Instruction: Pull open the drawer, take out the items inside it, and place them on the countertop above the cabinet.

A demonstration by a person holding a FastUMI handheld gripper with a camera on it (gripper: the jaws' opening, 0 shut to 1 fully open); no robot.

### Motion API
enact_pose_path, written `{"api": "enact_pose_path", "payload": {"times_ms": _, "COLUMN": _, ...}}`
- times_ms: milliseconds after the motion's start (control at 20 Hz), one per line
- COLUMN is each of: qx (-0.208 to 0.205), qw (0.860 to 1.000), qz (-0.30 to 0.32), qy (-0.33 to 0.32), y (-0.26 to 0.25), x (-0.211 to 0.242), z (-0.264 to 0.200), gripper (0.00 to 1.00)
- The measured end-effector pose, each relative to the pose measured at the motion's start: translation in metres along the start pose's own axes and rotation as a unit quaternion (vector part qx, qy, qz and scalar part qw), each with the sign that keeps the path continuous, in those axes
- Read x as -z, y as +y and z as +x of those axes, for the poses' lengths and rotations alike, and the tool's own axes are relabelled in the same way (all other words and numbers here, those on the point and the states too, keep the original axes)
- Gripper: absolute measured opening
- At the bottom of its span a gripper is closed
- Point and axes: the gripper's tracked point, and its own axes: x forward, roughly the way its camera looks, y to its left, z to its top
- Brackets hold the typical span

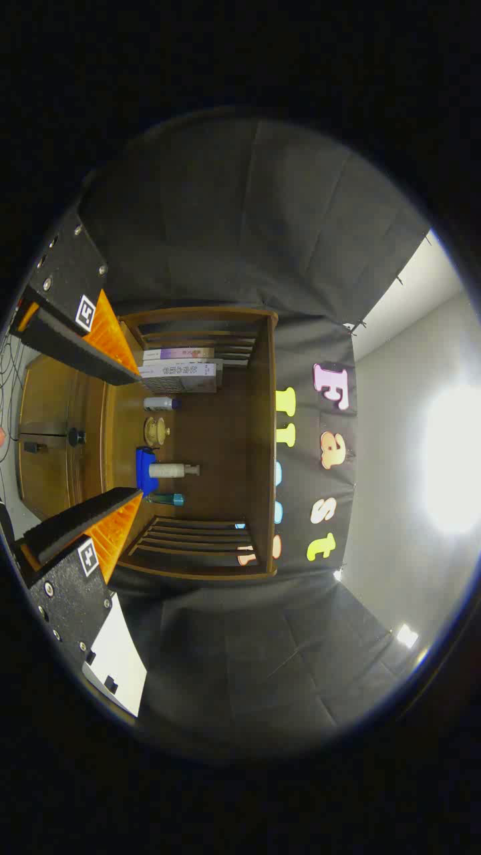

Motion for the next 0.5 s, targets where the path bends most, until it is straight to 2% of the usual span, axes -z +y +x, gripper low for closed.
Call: {"api": "enact_pose_path", "payload": {"times_ms": 500, "qx": -0.003, "qw": 1.0, "qz": -0.005, "qy": 0.002, "y": 0.0021, "x": 0.0053, "z": 0.0017, "gripper": 0.96}}
